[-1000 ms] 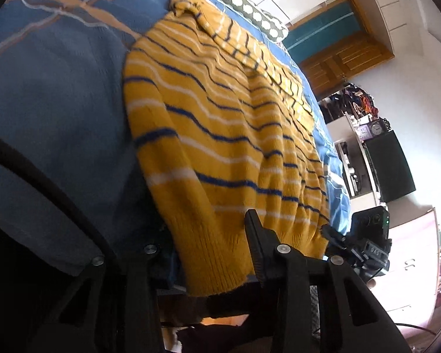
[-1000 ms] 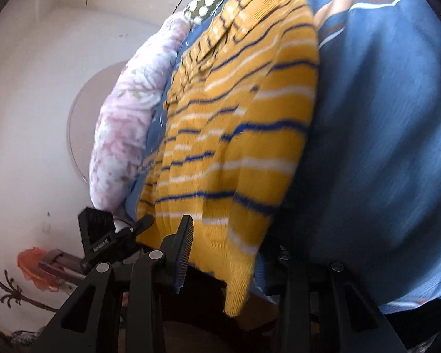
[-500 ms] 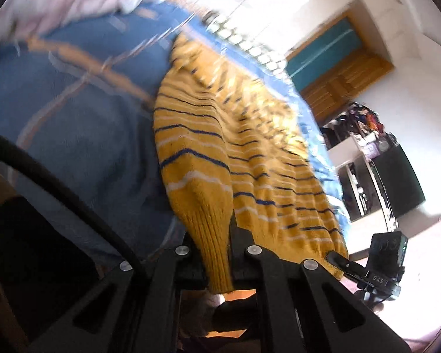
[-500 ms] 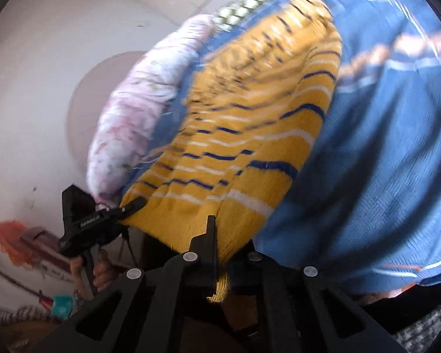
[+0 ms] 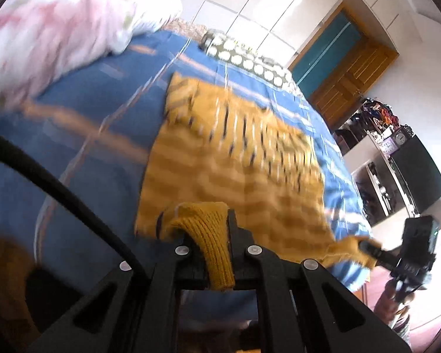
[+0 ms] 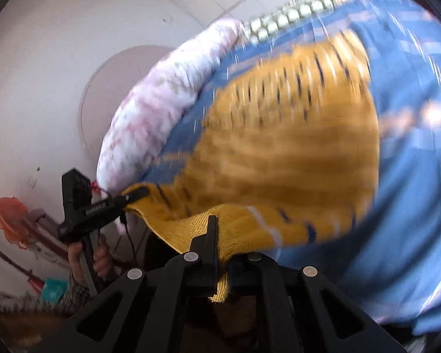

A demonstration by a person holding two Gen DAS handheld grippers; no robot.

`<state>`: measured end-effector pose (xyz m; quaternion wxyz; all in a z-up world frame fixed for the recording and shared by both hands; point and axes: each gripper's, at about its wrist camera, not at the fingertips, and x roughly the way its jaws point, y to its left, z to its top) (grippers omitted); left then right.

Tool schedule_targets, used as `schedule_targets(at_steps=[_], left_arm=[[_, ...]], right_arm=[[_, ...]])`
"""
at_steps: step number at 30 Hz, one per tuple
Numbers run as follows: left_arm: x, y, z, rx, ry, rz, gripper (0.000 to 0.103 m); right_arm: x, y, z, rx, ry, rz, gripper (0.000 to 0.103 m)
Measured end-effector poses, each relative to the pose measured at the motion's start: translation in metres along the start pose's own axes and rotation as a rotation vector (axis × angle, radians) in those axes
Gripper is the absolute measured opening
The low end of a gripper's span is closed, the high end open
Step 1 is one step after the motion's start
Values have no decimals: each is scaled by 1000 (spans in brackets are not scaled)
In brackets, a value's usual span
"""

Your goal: Fold small clothes

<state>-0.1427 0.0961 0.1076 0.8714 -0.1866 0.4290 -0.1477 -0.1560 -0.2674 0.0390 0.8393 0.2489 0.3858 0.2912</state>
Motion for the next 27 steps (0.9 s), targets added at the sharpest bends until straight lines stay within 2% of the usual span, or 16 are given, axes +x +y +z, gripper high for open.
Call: schedule_targets(at_steps=[3,7,8,13,16,19,21,23,25,27], left_arm=[[24,-13,59,26,-29,34,8],[74,-16,124,3,-27,82,8],[92,-16,140,7,-17,116,8],[168,-7,177,-18,73,166,8],[200,2,186,-34,112,159,9],[220,14,199,-86,121,102,12],[230,27,209,-151,125,49,20],[238,41,218,-231,110,-18,41],[236,51,223,-270,83,-41,56],[235,60,228,-305,54,-77,60]], right_arm=[[12,3,54,-21,-55,-32,5],[48,-6,120,-23,-88,-136,5],[60,-12,133,-12,-89,-163,5],[103,-49,169,68,-64,-235,5],[117,-76,184,113,-52,-234,6],[129,-97,199,162,-51,-234,8],[140,-117,212,221,-48,-232,13],[151,-138,222,289,-48,-228,22],[160,-160,229,369,-52,-201,32],[162,-178,233,433,-92,-195,40]])
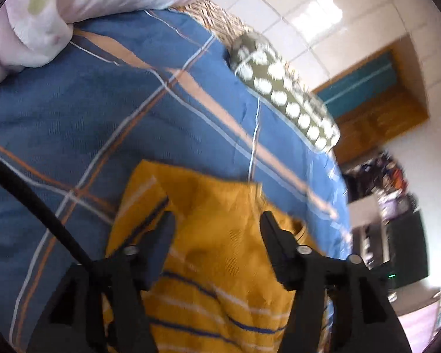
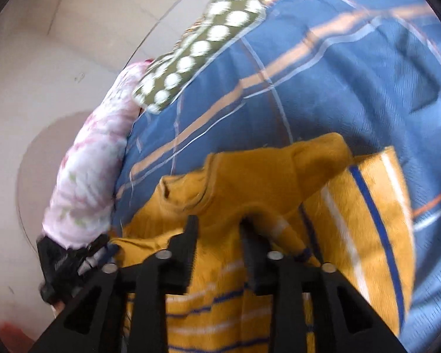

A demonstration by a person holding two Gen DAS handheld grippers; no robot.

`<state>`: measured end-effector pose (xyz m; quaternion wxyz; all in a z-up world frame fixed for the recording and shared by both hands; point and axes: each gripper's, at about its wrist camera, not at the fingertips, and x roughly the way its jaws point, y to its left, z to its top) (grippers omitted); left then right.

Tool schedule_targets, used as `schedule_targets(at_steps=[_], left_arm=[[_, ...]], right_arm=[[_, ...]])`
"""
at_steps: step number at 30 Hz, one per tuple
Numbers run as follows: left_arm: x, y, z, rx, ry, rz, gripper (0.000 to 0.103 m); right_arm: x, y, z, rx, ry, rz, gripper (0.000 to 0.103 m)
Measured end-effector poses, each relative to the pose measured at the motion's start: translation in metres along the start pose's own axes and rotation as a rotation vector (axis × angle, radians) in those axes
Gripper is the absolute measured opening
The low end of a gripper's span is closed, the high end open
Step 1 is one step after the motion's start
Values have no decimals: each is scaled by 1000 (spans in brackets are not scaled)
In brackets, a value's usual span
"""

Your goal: Fold small clothes

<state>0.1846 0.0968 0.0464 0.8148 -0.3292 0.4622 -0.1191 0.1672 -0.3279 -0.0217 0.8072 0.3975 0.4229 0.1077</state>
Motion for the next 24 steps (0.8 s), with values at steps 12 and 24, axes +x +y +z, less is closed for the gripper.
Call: schedule_targets(at_steps=[12,24], left_arm=[[-46,15,-30,193,21,195,67],[-43,44,-97,428,146,582,68]], right_arm=[[-75,1,-9,-144,1,-79,53],[-105,-42,-118,-286,98,-319,18]])
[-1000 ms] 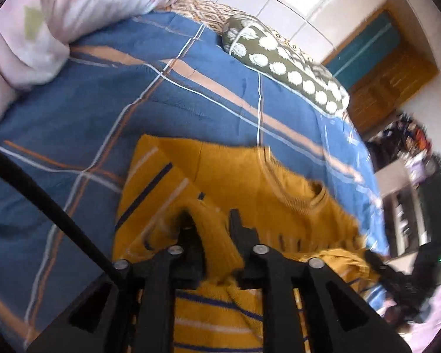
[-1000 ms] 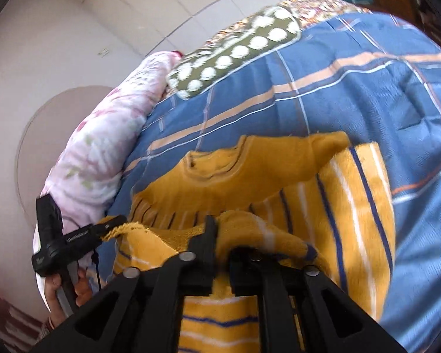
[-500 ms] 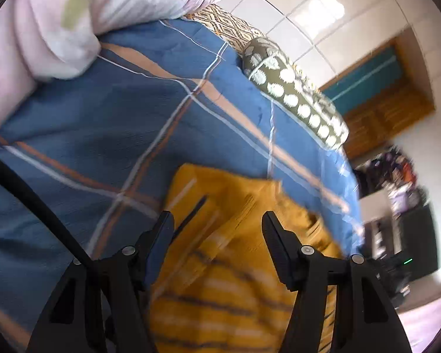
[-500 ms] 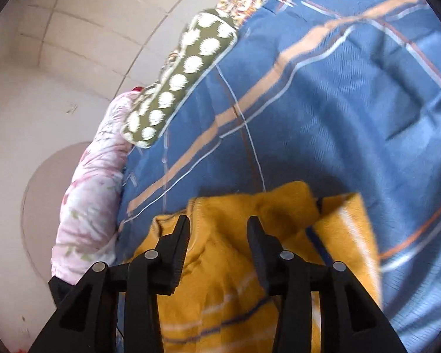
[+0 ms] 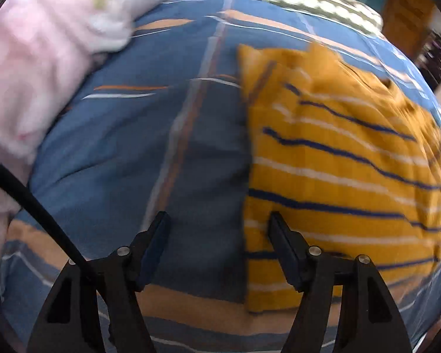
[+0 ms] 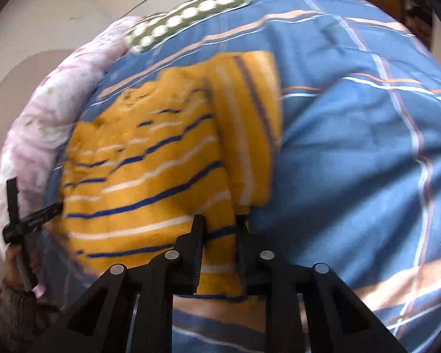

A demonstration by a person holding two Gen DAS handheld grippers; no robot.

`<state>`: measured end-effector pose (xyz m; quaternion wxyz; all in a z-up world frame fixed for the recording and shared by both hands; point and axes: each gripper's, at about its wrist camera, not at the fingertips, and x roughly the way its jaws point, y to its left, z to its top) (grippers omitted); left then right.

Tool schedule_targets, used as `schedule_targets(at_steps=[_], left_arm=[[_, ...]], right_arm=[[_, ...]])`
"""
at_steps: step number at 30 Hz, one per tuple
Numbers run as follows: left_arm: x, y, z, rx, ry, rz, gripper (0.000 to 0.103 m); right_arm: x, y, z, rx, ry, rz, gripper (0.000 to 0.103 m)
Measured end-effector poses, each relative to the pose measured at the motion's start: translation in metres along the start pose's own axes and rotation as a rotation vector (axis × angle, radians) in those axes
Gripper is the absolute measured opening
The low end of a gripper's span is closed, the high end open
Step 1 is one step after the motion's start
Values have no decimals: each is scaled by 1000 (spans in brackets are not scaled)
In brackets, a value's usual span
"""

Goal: Fold small clothes
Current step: 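Fold the sweater over with the right gripper and release it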

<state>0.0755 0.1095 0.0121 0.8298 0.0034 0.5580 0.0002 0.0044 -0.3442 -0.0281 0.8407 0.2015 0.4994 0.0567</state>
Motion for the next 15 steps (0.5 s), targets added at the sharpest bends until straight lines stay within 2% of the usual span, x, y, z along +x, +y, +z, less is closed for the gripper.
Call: schedule_targets(at_steps=[1,2,4,5,8,9,11,13,15], left_arm=[[-4,3,1,-7,-12,56,68],[-10,4,2,7,-44,135,59],[-19,10,-1,27,-82,320,51],[-23,16,-3,10,-83,317,51],[-47,38,-19,-85,-113,153,53],[-53,37,-23,-96,-129,131,55],[-66,37,-35,-132,-186,86,73],[-70,33,-45,-172,-237,35,78],[-64,27,-54,-203,-260,-10,78]], right_arm=[[-2,-3,1,15,-6,-33,19],[-6,-3,2,9,-17,-82,20],[-12,5,3,-20,-22,-147,24],[-17,9,2,-38,-30,-170,25],[-39,15,-2,-47,-92,-189,28],[-51,18,-4,-48,-126,-195,28],[-60,32,-4,-68,-157,-181,28],[-66,54,-6,-118,-182,-147,28],[-63,86,-7,-189,-184,-114,28]])
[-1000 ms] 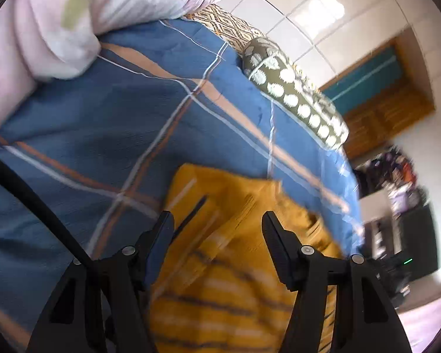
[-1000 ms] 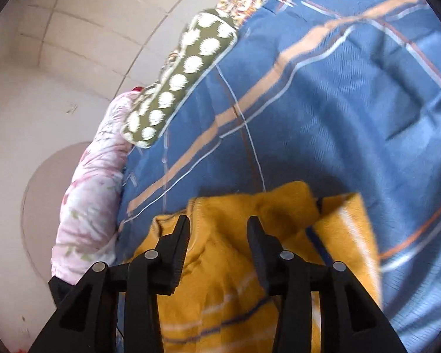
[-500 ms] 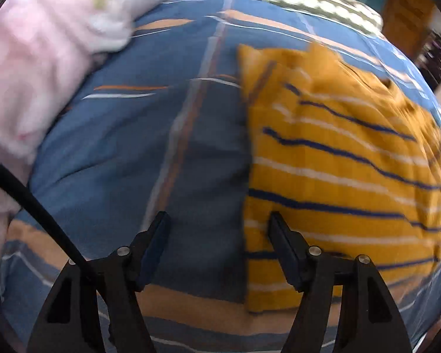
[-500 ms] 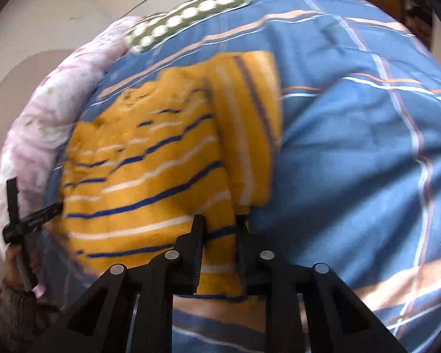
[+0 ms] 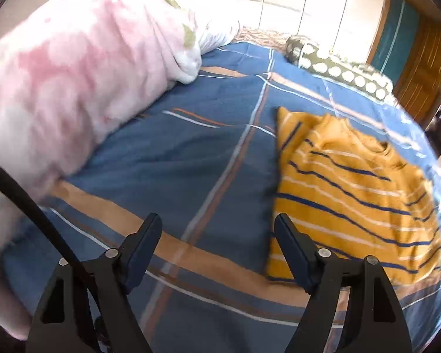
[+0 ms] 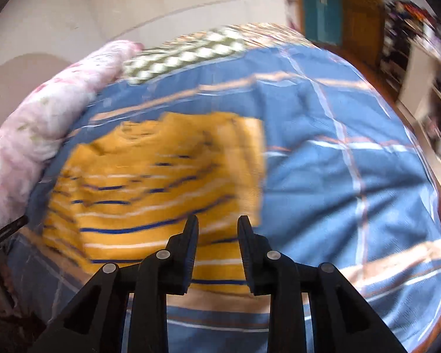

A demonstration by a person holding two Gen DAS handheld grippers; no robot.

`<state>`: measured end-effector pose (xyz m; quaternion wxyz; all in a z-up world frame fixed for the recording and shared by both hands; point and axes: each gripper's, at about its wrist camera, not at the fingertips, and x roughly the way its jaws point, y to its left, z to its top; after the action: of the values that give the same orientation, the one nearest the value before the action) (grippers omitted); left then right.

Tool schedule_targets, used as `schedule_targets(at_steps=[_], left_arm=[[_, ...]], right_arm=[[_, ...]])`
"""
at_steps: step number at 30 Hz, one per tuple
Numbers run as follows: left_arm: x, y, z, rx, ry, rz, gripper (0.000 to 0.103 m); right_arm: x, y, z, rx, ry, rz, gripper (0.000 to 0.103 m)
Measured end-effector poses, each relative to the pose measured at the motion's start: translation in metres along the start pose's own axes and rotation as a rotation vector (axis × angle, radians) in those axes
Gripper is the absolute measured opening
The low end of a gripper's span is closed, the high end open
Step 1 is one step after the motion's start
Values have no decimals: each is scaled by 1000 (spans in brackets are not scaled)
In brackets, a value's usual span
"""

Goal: Fold small clothes
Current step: 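Fold the sweater over with the right gripper and release it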

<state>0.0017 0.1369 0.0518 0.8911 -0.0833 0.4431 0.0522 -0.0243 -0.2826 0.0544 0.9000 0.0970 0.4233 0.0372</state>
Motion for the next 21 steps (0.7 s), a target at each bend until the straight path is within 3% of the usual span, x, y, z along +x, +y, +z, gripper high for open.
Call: schedule_targets(at_steps=[7,12,16,21], left_arm=[[26,1,-35,-12,-19,0,78],[11,18,-38,-17,-113,-35,78],[6,34,-37,-43,-129,-68,78],[11,51,-32,-75,-103,-69,78]], right_arm=[[34,129,4,-219,44,136,26],[103,216,30,-300,101,174,26],[176,264,58,-323,161,118,26],[234,289,81,-360,198,7,28]])
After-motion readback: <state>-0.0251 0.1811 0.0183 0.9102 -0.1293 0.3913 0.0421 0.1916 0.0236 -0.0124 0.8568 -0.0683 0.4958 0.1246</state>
